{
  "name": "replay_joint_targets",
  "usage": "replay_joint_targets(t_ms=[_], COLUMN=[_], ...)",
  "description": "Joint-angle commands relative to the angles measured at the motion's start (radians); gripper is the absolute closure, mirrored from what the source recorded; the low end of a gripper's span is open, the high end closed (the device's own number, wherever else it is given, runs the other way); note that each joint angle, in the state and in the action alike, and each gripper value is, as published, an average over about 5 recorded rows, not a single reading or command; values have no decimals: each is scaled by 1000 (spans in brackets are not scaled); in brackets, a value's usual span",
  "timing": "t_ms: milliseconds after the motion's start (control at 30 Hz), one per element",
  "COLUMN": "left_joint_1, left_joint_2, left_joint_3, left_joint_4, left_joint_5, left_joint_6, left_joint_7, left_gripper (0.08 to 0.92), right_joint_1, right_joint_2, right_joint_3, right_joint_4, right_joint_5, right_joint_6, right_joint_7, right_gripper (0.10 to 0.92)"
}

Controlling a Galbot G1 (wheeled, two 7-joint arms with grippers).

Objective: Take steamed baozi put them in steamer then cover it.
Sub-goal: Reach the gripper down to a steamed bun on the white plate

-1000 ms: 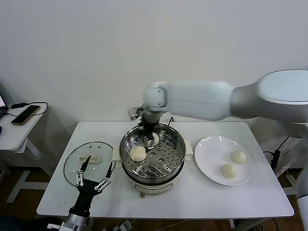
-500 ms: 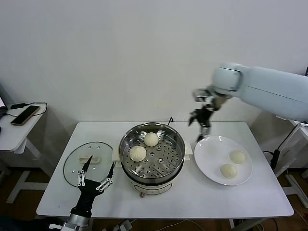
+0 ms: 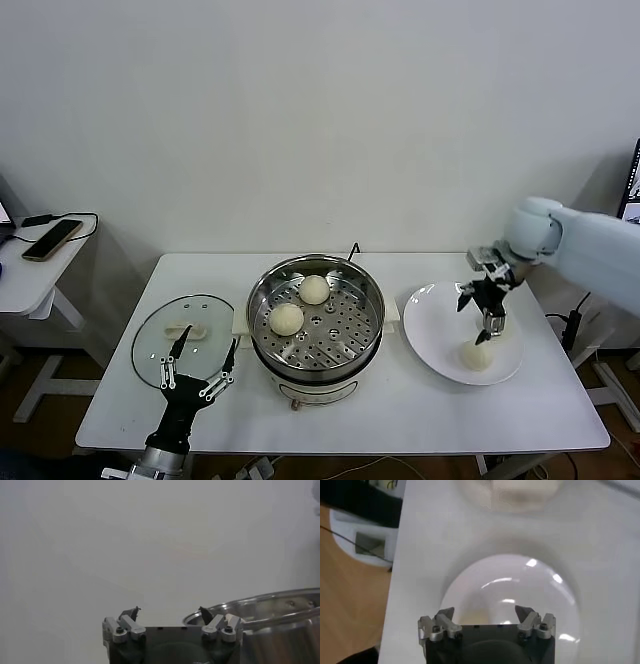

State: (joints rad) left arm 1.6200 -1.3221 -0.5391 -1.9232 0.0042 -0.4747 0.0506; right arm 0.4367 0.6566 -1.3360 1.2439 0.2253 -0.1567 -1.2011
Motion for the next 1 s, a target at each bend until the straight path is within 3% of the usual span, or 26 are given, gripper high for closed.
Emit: replay_joint_targets(t_ms=[33, 733, 1000], left_joint_1=[1, 4, 3], left_joint_2=[-1, -1, -2], left_joint_3=[1, -7, -8], left_joint_4=[3, 8, 7], left_joint_5=[2, 1, 1], left_joint_6=[-1, -5, -6], left_joint_7=[-1, -5, -6], left_gripper=[177, 177, 177], right_joint_1=[-185, -285, -283], right_joint_2=[-22, 59, 56], right_joint_3=[101, 183, 184], right_joint_4=[-76, -189, -186], right_joint_5=[-104, -154, -160], right_joint_6=[22, 36, 35], right_joint_7=[37, 88, 86], right_gripper=[203, 203, 336])
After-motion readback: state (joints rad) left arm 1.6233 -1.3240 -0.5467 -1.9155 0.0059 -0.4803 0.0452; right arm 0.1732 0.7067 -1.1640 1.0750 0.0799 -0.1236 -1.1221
